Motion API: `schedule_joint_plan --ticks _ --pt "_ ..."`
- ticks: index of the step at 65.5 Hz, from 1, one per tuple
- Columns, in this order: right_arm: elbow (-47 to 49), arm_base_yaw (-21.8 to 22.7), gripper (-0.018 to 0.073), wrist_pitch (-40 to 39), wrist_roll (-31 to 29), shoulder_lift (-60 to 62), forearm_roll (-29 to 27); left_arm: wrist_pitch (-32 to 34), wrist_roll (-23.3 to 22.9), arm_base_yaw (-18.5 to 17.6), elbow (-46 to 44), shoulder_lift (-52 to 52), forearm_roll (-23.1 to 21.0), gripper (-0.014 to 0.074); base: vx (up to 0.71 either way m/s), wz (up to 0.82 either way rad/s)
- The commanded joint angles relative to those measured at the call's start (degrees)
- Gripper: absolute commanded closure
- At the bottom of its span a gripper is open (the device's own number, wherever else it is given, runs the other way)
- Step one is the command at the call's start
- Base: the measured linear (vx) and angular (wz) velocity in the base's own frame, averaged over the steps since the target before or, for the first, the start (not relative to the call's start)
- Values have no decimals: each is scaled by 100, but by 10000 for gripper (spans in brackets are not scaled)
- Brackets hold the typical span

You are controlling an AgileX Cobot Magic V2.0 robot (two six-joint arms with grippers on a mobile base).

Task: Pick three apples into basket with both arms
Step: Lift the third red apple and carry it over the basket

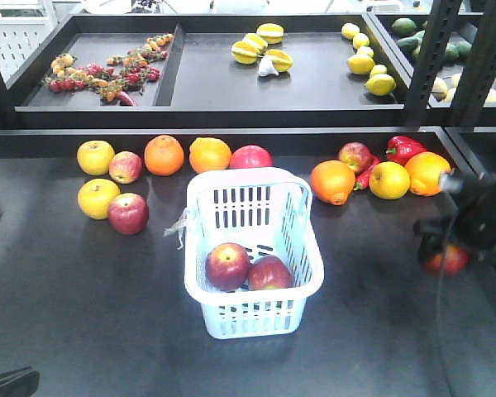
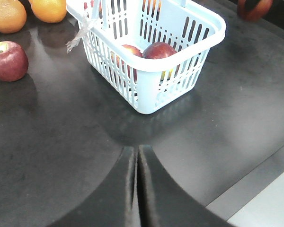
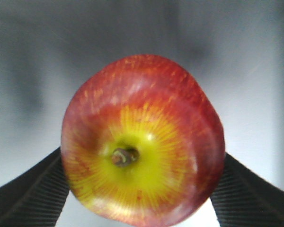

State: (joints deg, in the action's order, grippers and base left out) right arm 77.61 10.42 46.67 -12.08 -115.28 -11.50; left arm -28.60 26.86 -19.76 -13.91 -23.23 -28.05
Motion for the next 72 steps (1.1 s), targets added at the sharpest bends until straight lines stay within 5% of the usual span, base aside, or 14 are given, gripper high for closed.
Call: schedule_joint_plan --ticks 1,13,32,44,59,72 --pt "150 27 535 169 -246 796 -210 355 -59 -28 -130 -43 -145 603 0 0" --pt "143 27 568 687 -454 1543 -677 355 -59 -28 -130 -43 -145 603 0 0" --pt "144 -151 564 1475 -1298 2354 -2348 355 -59 -28 -130 -43 -151 603 0 0" --pt "144 -1108 564 1352 -1423 2485 -2966 355 -59 -28 -130 -43 -151 603 0 0" --pt "144 -2594 564 484 -1398 2161 -2927 355 -59 -28 -130 -43 -151 603 0 0" --pt "144 -3199 564 -292 -1398 1547 -2927 355 -59 -28 -130 -43 -151 603 0 0"
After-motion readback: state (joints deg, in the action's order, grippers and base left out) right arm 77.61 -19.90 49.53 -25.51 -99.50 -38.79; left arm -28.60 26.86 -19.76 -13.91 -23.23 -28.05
